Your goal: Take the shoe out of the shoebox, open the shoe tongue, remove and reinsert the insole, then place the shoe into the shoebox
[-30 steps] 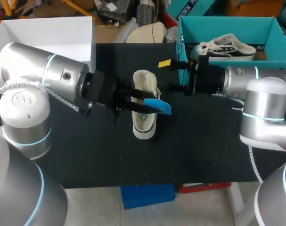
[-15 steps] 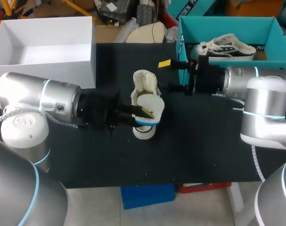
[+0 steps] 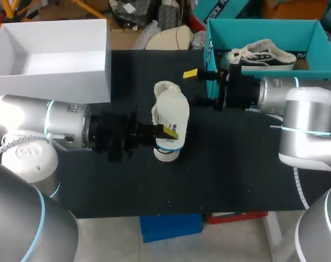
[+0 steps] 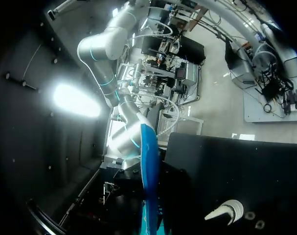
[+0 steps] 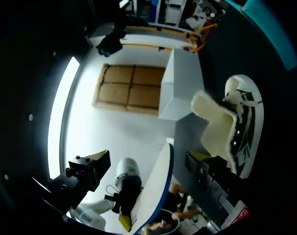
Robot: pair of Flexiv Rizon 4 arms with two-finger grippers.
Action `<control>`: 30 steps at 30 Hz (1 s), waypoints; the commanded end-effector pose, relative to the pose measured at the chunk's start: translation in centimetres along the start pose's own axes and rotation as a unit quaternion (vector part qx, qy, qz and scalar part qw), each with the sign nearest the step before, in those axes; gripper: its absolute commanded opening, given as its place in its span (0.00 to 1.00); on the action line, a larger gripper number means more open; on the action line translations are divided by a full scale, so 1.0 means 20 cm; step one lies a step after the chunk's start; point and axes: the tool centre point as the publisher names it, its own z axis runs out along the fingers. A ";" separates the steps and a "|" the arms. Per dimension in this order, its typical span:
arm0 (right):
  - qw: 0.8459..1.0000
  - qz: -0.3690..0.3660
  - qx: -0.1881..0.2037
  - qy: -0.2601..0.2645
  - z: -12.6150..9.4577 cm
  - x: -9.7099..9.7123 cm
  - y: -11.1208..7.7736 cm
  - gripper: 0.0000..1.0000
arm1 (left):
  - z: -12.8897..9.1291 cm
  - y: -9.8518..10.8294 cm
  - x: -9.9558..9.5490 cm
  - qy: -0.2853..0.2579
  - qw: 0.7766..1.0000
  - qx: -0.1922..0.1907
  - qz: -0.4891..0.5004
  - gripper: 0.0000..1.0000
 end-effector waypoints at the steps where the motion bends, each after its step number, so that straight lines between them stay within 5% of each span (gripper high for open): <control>1: 1.000 0.000 -0.001 -0.001 0.01 0.00 0.00 1.00 | -0.01 -0.01 0.00 0.000 1.000 -0.003 0.002 0.00; 5: 1.000 0.000 -0.001 -0.001 0.01 0.00 0.00 1.00 | 0.03 -0.06 0.09 -0.030 0.995 0.001 0.099 0.00; 14: 1.000 0.000 -0.001 -0.001 0.01 0.00 0.00 1.00 | -0.01 0.13 0.22 -0.066 0.985 -0.005 0.159 0.00; 30: 1.000 0.000 -0.001 -0.001 0.01 0.00 0.00 1.00 | -0.05 0.51 0.17 -0.065 0.981 -0.034 0.178 0.00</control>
